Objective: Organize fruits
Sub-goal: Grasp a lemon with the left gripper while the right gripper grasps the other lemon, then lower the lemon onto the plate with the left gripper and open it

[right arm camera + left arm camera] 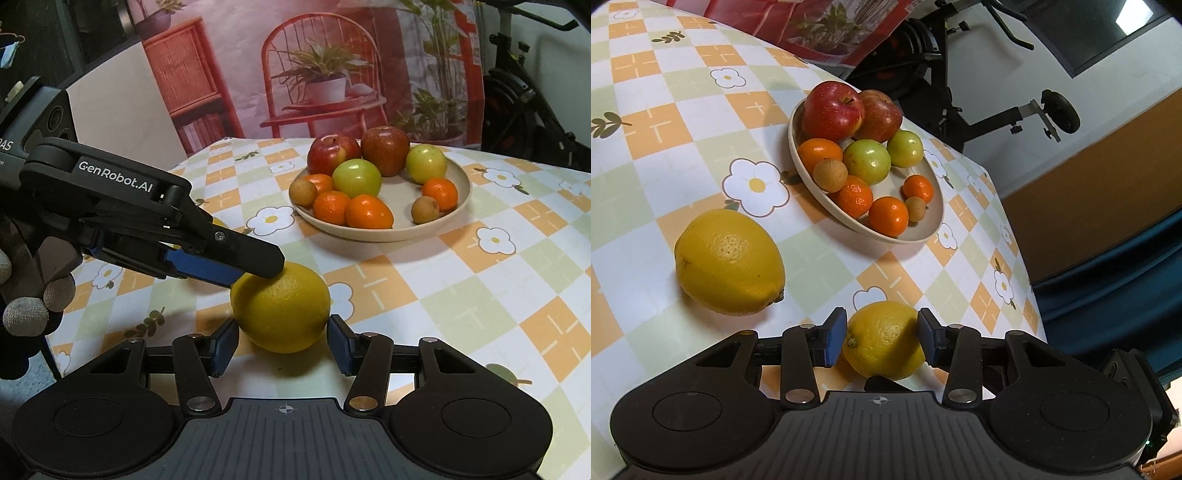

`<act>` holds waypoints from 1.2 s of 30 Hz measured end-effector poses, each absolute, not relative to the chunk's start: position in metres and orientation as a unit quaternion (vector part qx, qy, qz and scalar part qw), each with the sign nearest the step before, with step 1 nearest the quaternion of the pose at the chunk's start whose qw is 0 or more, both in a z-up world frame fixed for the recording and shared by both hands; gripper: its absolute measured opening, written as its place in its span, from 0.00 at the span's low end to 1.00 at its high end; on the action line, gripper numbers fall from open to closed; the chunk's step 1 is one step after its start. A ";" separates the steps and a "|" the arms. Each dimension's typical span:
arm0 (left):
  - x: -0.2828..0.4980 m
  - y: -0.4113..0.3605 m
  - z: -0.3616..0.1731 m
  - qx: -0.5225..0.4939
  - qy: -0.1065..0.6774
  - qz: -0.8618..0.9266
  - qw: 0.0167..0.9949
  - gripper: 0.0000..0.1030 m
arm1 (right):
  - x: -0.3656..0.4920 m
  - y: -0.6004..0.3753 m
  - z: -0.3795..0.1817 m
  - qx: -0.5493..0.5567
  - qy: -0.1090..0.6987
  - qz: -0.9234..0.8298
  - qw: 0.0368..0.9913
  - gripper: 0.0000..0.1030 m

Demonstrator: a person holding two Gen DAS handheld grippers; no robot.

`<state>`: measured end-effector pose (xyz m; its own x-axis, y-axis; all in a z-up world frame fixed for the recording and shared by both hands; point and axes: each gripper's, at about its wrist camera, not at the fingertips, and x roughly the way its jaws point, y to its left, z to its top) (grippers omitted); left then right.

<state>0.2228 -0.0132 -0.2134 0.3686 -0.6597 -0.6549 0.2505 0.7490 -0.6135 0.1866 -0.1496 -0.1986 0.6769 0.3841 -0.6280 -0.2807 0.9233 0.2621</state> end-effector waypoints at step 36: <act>0.244 -0.052 -0.063 -0.124 0.338 -0.344 0.867 0.44 | 0.224 -0.184 -0.057 0.027 0.237 0.170 0.956 0.47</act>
